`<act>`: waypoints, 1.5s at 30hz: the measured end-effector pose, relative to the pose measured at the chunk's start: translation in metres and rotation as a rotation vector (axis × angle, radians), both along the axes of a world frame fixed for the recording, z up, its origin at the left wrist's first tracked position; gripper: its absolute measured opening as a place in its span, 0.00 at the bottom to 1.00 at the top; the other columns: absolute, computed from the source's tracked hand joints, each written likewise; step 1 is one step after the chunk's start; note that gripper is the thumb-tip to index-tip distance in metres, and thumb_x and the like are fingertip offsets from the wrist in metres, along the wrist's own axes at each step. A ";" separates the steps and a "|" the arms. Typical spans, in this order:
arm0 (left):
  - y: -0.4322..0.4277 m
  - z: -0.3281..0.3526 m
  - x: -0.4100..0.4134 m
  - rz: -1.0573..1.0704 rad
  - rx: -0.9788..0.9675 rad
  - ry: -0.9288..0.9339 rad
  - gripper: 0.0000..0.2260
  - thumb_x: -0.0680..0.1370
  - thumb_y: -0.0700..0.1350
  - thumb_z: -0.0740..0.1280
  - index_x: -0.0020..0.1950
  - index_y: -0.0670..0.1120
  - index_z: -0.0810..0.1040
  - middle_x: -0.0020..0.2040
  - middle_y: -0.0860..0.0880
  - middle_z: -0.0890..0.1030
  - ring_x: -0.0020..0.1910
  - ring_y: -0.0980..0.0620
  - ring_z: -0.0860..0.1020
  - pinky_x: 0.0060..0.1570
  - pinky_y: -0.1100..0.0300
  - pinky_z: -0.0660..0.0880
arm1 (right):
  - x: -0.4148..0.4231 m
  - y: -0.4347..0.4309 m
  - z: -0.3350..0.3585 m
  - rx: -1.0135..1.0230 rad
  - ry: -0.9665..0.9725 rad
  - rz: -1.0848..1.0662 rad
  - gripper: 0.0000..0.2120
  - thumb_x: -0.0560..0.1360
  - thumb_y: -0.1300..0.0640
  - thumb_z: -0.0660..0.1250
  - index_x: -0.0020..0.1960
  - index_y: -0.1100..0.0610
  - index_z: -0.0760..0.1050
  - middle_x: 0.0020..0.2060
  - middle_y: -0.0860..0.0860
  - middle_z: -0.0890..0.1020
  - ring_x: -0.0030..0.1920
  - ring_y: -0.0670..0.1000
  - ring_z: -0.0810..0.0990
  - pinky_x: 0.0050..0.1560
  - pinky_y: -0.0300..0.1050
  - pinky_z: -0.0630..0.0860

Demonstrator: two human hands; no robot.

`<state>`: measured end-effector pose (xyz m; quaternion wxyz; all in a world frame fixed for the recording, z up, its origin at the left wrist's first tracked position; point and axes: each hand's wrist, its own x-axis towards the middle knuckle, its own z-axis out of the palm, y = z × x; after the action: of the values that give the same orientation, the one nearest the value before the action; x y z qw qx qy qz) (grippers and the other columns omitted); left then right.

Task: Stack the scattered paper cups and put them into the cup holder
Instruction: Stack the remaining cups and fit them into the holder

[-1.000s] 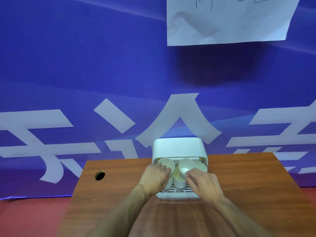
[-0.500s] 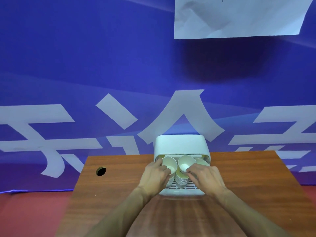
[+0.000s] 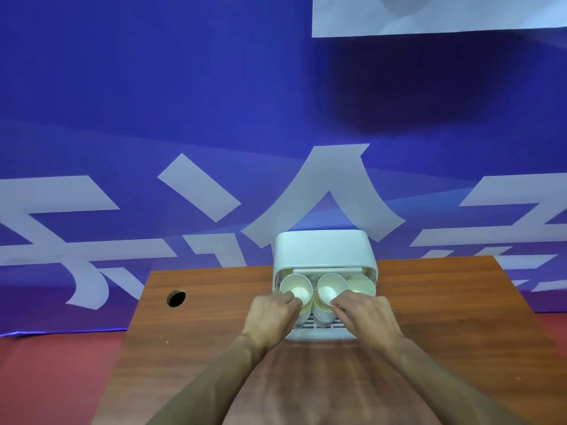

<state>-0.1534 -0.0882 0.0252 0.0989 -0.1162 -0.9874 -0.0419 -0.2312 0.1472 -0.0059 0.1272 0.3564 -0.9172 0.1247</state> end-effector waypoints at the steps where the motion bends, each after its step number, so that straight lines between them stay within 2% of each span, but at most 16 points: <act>1: 0.000 -0.003 0.000 -0.002 0.009 -0.002 0.11 0.65 0.41 0.76 0.33 0.50 0.74 0.30 0.51 0.72 0.25 0.50 0.70 0.20 0.61 0.59 | 0.000 0.000 -0.003 -0.015 -0.005 0.006 0.05 0.75 0.49 0.72 0.46 0.44 0.76 0.40 0.40 0.80 0.35 0.42 0.78 0.25 0.39 0.60; 4: -0.002 -0.012 0.001 0.003 0.031 -0.013 0.11 0.64 0.38 0.74 0.34 0.50 0.73 0.31 0.51 0.71 0.24 0.50 0.69 0.19 0.60 0.58 | 0.001 0.002 -0.010 -0.064 -0.016 0.013 0.05 0.75 0.50 0.72 0.47 0.44 0.76 0.41 0.40 0.79 0.35 0.42 0.78 0.25 0.39 0.63; 8: -0.003 -0.024 0.003 0.035 0.026 -0.025 0.09 0.67 0.40 0.73 0.37 0.50 0.74 0.34 0.51 0.73 0.26 0.51 0.72 0.19 0.58 0.61 | 0.002 0.004 -0.017 -0.047 -0.033 -0.010 0.05 0.75 0.50 0.72 0.46 0.44 0.76 0.41 0.40 0.79 0.35 0.42 0.77 0.29 0.33 0.52; 9: -0.004 -0.027 0.003 0.036 0.029 -0.024 0.09 0.68 0.41 0.73 0.38 0.51 0.75 0.34 0.51 0.74 0.27 0.51 0.72 0.19 0.58 0.62 | 0.003 0.004 -0.019 -0.038 -0.038 -0.014 0.05 0.75 0.50 0.72 0.46 0.44 0.76 0.41 0.40 0.79 0.35 0.42 0.77 0.29 0.33 0.52; 13: -0.007 -0.036 0.006 0.018 0.040 -0.007 0.07 0.71 0.42 0.73 0.38 0.51 0.77 0.35 0.51 0.74 0.27 0.51 0.72 0.19 0.58 0.63 | 0.005 0.002 -0.025 -0.029 -0.044 -0.018 0.03 0.76 0.50 0.72 0.45 0.45 0.78 0.41 0.40 0.80 0.35 0.42 0.79 0.26 0.38 0.62; 19: -0.004 -0.044 0.002 0.001 0.068 0.053 0.07 0.76 0.43 0.65 0.38 0.51 0.77 0.35 0.52 0.75 0.26 0.51 0.72 0.20 0.59 0.63 | 0.004 -0.003 -0.029 -0.058 -0.018 0.012 0.02 0.77 0.51 0.71 0.46 0.46 0.80 0.41 0.41 0.81 0.36 0.44 0.80 0.24 0.41 0.67; 21: -0.003 -0.045 0.002 -0.006 0.070 0.044 0.06 0.75 0.43 0.67 0.38 0.51 0.77 0.35 0.52 0.75 0.27 0.51 0.73 0.20 0.58 0.63 | 0.005 -0.004 -0.032 -0.059 -0.023 0.018 0.03 0.79 0.50 0.69 0.47 0.46 0.79 0.41 0.41 0.81 0.36 0.44 0.80 0.24 0.43 0.69; 27: -0.004 -0.052 0.003 0.008 0.079 0.002 0.05 0.74 0.43 0.69 0.41 0.52 0.77 0.37 0.52 0.76 0.28 0.52 0.74 0.21 0.58 0.63 | 0.010 -0.005 -0.036 -0.111 -0.041 0.030 0.06 0.80 0.49 0.65 0.50 0.46 0.81 0.43 0.40 0.82 0.38 0.43 0.81 0.28 0.40 0.66; 33: -0.007 -0.063 -0.001 0.031 0.114 0.014 0.06 0.78 0.47 0.66 0.42 0.52 0.77 0.37 0.52 0.75 0.29 0.52 0.75 0.22 0.59 0.60 | 0.010 -0.004 -0.042 -0.111 -0.045 0.028 0.05 0.80 0.49 0.65 0.50 0.46 0.80 0.44 0.40 0.82 0.39 0.44 0.82 0.27 0.41 0.67; 39: -0.009 -0.070 -0.002 0.051 0.147 0.024 0.07 0.80 0.49 0.64 0.44 0.52 0.78 0.38 0.52 0.76 0.31 0.53 0.76 0.21 0.56 0.67 | 0.008 -0.004 -0.047 -0.089 -0.057 0.033 0.05 0.80 0.49 0.65 0.50 0.46 0.80 0.44 0.40 0.82 0.39 0.45 0.82 0.26 0.42 0.69; 45: -0.013 -0.069 -0.003 0.018 0.142 -0.035 0.03 0.78 0.49 0.70 0.45 0.53 0.82 0.40 0.55 0.80 0.30 0.54 0.79 0.21 0.59 0.70 | 0.008 -0.009 -0.048 -0.053 -0.099 0.039 0.06 0.79 0.52 0.68 0.54 0.46 0.81 0.45 0.40 0.83 0.38 0.46 0.83 0.25 0.44 0.72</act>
<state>-0.1564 -0.1012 -0.0435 0.0898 -0.0993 -0.9845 -0.1130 -0.2235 0.1385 -0.0542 0.0889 0.3639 -0.9116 0.1690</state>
